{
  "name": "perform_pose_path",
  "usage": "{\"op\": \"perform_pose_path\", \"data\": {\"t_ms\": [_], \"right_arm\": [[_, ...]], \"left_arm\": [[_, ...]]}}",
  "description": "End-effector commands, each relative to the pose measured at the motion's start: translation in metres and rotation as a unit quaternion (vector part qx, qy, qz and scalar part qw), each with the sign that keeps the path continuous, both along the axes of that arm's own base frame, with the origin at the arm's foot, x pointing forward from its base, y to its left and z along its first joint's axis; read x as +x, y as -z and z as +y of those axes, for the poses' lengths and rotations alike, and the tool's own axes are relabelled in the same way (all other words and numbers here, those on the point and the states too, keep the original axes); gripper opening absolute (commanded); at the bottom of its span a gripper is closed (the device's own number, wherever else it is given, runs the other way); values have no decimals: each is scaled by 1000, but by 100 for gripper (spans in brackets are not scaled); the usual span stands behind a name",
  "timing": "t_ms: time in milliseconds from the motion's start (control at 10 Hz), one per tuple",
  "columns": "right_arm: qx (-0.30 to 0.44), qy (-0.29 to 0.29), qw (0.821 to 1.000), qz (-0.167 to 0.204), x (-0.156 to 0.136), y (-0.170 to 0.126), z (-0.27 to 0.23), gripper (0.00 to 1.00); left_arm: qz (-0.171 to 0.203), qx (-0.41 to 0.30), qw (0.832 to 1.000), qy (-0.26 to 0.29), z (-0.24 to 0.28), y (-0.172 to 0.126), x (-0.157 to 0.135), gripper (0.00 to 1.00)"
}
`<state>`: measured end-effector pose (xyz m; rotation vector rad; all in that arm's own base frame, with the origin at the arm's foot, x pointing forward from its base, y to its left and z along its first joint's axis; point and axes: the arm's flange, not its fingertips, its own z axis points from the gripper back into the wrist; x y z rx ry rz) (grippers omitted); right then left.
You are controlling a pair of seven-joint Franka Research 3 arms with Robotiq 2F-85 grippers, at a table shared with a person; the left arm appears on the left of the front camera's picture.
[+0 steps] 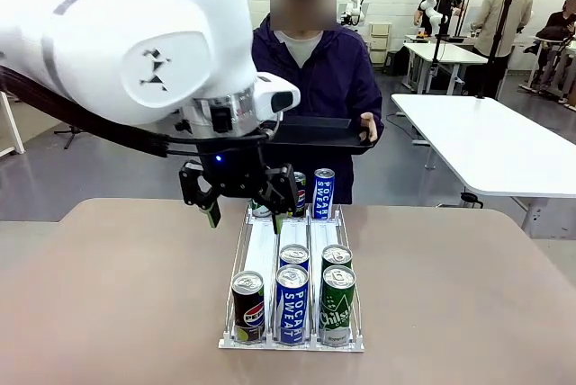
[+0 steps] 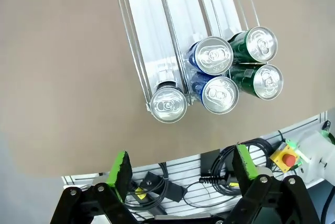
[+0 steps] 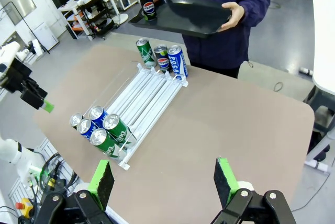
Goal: Retrieve and hand over the desired beverage to the person.
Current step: Pick up another can of the same type that the person held from the Automatic Can Dispenser.
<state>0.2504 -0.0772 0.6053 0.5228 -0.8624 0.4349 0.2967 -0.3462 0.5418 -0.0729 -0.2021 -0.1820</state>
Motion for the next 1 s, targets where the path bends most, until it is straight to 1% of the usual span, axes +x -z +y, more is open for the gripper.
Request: {"op": "perform_pose_path", "data": {"t_ms": [0,100,500,700,900], "right_arm": [[10,-13,1000,-1,2,1,1,100],[10,-13,1000,-1,2,1,1,100],[10,-13,1000,-1,2,1,1,100],[10,-13,1000,-1,2,1,1,100],[10,-13,1000,-1,2,1,1,100]], "left_arm": [[15,23,1000,-13,-30,13,15,100],[26,25,999,-18,-37,21,25,100],[60,27,997,-42,-55,58,43,100],[81,28,995,-50,-69,70,47,100],[101,40,992,-64,-84,79,45,100]]}}
